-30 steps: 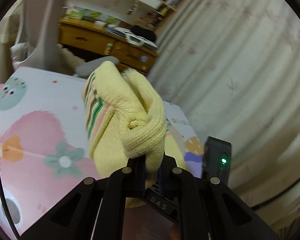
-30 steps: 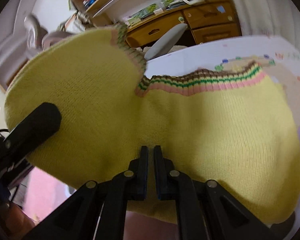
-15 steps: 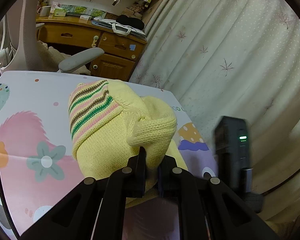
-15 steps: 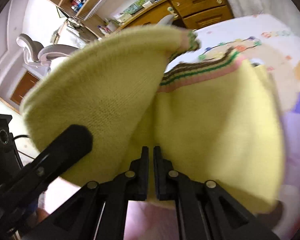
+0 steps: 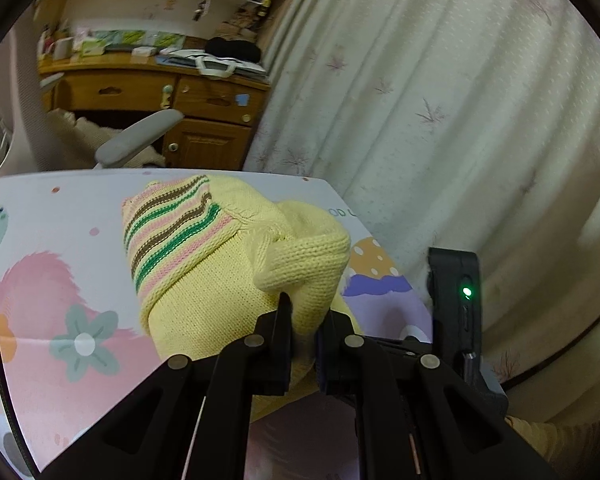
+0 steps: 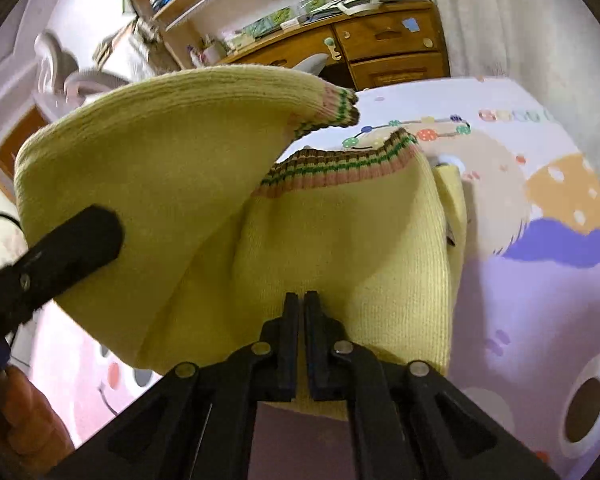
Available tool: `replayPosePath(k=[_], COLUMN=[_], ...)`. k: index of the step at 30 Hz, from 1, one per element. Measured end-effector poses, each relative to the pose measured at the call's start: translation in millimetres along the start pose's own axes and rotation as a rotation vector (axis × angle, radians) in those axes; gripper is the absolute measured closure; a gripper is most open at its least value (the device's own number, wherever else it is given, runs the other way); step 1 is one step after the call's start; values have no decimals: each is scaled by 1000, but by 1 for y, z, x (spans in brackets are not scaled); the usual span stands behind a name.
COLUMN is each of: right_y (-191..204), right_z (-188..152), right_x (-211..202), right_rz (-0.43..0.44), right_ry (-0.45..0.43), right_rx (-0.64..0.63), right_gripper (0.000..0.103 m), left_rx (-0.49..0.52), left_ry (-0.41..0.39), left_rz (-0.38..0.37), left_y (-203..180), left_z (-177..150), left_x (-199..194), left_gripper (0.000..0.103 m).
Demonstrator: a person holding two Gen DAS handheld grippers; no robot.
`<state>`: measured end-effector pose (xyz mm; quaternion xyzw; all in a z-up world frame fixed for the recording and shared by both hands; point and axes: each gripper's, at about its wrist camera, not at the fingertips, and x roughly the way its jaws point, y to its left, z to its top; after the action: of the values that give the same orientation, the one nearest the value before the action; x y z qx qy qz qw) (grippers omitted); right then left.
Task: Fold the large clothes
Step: 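Fold the lifted end over the bundle with the left gripper and release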
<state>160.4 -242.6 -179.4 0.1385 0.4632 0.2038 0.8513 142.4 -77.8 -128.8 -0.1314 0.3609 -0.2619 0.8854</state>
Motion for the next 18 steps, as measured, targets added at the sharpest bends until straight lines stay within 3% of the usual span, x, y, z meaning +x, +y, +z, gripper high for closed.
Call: replayPosePath(k=[8, 12, 18], right_y=[-15, -23, -22], right_z=[2, 5, 6], right_x=[2, 3, -6], right_rz=[92, 147, 150], right_ry=[4, 17, 85], right_rx=[66, 125, 145], right_gripper=[103, 103, 103], left_rx=[110, 175, 101], left_ry=[26, 92, 132], left_rz=[-57, -79, -125], left_y=[-26, -36, -29], left_z=[-2, -9, -11], left_x=[14, 30, 41], left_gripper=[96, 97, 97])
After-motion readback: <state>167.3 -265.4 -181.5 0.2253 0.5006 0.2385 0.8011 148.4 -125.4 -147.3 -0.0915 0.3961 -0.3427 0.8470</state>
